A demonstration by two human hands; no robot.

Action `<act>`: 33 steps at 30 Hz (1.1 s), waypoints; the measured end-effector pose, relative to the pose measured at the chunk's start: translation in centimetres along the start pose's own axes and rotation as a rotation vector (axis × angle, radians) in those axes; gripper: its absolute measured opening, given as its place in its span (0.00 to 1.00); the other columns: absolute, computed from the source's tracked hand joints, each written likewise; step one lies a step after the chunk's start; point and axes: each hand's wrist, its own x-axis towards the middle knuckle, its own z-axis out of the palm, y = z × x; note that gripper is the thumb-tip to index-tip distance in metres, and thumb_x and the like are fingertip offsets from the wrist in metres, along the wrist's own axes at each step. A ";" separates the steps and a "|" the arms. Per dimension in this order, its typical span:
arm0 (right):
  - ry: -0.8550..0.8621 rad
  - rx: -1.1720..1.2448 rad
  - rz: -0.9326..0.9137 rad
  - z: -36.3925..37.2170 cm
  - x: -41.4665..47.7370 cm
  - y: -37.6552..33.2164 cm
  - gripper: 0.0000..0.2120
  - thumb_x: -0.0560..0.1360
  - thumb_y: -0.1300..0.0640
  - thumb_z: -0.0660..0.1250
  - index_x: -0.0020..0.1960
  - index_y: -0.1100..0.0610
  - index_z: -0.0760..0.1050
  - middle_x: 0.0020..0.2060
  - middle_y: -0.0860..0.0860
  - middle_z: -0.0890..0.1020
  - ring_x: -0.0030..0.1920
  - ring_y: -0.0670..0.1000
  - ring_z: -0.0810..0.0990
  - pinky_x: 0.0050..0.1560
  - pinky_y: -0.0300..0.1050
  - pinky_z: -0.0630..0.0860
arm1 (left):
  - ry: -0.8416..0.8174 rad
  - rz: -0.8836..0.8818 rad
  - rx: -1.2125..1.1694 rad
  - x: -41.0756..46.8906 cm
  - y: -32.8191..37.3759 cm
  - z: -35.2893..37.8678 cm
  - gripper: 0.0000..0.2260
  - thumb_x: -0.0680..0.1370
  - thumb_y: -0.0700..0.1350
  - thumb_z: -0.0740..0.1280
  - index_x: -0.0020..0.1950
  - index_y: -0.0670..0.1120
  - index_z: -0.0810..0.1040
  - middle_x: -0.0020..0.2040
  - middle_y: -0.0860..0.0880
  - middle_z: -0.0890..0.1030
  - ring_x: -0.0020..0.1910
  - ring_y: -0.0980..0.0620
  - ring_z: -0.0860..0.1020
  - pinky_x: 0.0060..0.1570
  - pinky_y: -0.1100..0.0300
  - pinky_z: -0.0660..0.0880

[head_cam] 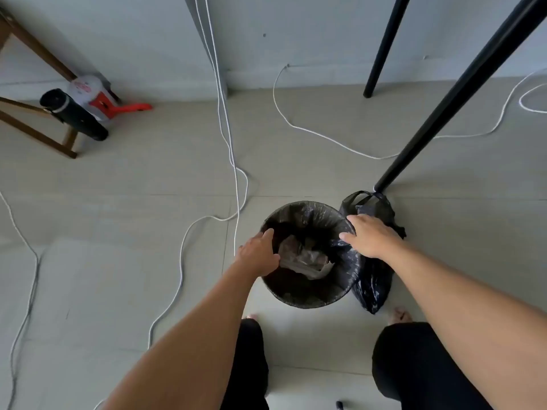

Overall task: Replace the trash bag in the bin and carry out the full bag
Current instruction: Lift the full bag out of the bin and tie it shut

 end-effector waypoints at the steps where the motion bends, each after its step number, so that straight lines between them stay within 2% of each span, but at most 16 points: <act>1: 0.008 0.005 0.006 0.4 -0.3 0.1 0.25 0.78 0.41 0.58 0.69 0.54 0.65 0.68 0.54 0.70 0.69 0.58 0.68 0.61 0.57 0.70 | 0.008 0.000 0.001 -0.2 -0.1 0.3 0.28 0.77 0.48 0.65 0.75 0.46 0.60 0.68 0.43 0.72 0.65 0.41 0.72 0.64 0.44 0.70; 4: 0.050 0.037 0.010 1.4 -1.6 0.5 0.19 0.78 0.41 0.59 0.59 0.54 0.68 0.63 0.54 0.73 0.65 0.59 0.71 0.56 0.56 0.72 | 0.054 0.002 0.005 -1.2 -0.7 1.1 0.29 0.77 0.48 0.65 0.76 0.47 0.58 0.68 0.43 0.72 0.66 0.41 0.72 0.64 0.45 0.70; 5: 0.067 0.052 0.013 1.8 -2.1 0.7 0.19 0.78 0.41 0.59 0.59 0.54 0.68 0.63 0.55 0.74 0.65 0.59 0.71 0.55 0.55 0.72 | 0.065 -0.001 -0.001 -1.7 -0.8 1.3 0.29 0.77 0.48 0.65 0.76 0.47 0.58 0.68 0.44 0.72 0.66 0.41 0.71 0.63 0.45 0.70; 7: 0.088 0.095 0.018 2.7 -3.6 1.0 0.24 0.78 0.40 0.59 0.67 0.55 0.66 0.68 0.55 0.71 0.68 0.59 0.70 0.58 0.55 0.71 | 0.089 -0.005 -0.018 -3.2 -1.1 1.9 0.30 0.77 0.48 0.65 0.76 0.47 0.58 0.68 0.44 0.72 0.65 0.42 0.72 0.61 0.48 0.71; 9: 0.103 0.159 0.036 3.4 -5.0 1.2 0.30 0.78 0.40 0.59 0.74 0.55 0.61 0.73 0.55 0.67 0.71 0.59 0.68 0.63 0.54 0.69 | 0.119 -0.011 -0.050 -4.4 -1.6 2.5 0.29 0.77 0.48 0.65 0.76 0.47 0.59 0.68 0.44 0.73 0.65 0.42 0.72 0.61 0.49 0.72; 14: 0.090 0.374 0.108 5.0 -6.3 2.4 0.33 0.78 0.38 0.57 0.77 0.54 0.57 0.74 0.56 0.66 0.72 0.58 0.66 0.66 0.51 0.65 | 0.143 -0.097 -0.199 -6.0 -3.3 4.2 0.29 0.78 0.49 0.63 0.77 0.47 0.57 0.67 0.41 0.74 0.66 0.40 0.72 0.59 0.53 0.70; 17: 0.067 0.518 0.181 6.0 -5.8 3.4 0.34 0.78 0.36 0.55 0.78 0.51 0.56 0.75 0.54 0.65 0.73 0.57 0.65 0.68 0.51 0.63 | 0.120 -0.205 -0.321 -5.3 -4.3 5.3 0.28 0.81 0.53 0.59 0.77 0.44 0.57 0.72 0.39 0.69 0.70 0.39 0.67 0.65 0.50 0.66; 21: 0.082 0.710 0.279 8.0 -4.0 4.4 0.32 0.78 0.35 0.54 0.76 0.51 0.60 0.73 0.52 0.68 0.71 0.56 0.68 0.67 0.52 0.65 | 0.141 -0.306 -0.569 -3.3 -5.2 6.6 0.25 0.82 0.52 0.56 0.77 0.44 0.59 0.75 0.42 0.64 0.74 0.42 0.63 0.70 0.49 0.61; 23: 0.065 0.824 0.340 8.9 -2.7 4.7 0.30 0.79 0.36 0.54 0.74 0.53 0.64 0.72 0.54 0.69 0.68 0.57 0.70 0.68 0.56 0.67 | 0.149 -0.367 -0.714 -1.7 -5.2 6.8 0.22 0.82 0.51 0.55 0.73 0.44 0.66 0.72 0.42 0.68 0.69 0.41 0.68 0.66 0.49 0.66; 25: 0.040 0.944 0.387 9.4 -1.4 4.7 0.27 0.79 0.37 0.53 0.67 0.56 0.68 0.68 0.57 0.71 0.64 0.59 0.73 0.66 0.61 0.71 | 0.159 -0.423 -0.874 -0.2 -5.0 7.0 0.16 0.80 0.49 0.55 0.62 0.43 0.74 0.60 0.42 0.74 0.54 0.43 0.73 0.56 0.49 0.71; 26: 0.030 1.006 0.404 9.4 -0.7 4.6 0.25 0.80 0.38 0.52 0.63 0.56 0.70 0.67 0.58 0.72 0.63 0.60 0.74 0.64 0.60 0.72 | 0.160 -0.454 -0.939 0.6 -5.0 7.1 0.12 0.80 0.48 0.54 0.54 0.45 0.75 0.54 0.43 0.74 0.49 0.45 0.72 0.51 0.51 0.72; 28: 0.021 1.119 0.444 9.6 0.4 4.5 0.21 0.80 0.38 0.51 0.60 0.52 0.70 0.66 0.55 0.73 0.61 0.58 0.74 0.61 0.57 0.73 | 0.169 -0.513 -1.038 1.9 -5.0 7.6 0.10 0.80 0.48 0.54 0.46 0.47 0.73 0.49 0.45 0.74 0.45 0.46 0.72 0.48 0.50 0.71; 31: 0.007 1.246 0.564 10.4 1.9 4.9 0.23 0.80 0.39 0.52 0.69 0.50 0.68 0.67 0.52 0.73 0.64 0.56 0.73 0.61 0.58 0.73 | 0.172 -0.630 -1.193 3.3 -5.5 8.9 0.11 0.82 0.51 0.53 0.55 0.46 0.69 0.50 0.45 0.74 0.51 0.45 0.75 0.53 0.48 0.73; 33: -0.033 1.318 0.649 11.3 2.7 5.3 0.22 0.80 0.40 0.53 0.68 0.50 0.70 0.65 0.53 0.75 0.62 0.58 0.75 0.60 0.59 0.74 | 0.168 -0.704 -1.283 3.9 -5.8 9.6 0.10 0.83 0.52 0.53 0.58 0.48 0.67 0.54 0.44 0.75 0.56 0.42 0.75 0.54 0.47 0.74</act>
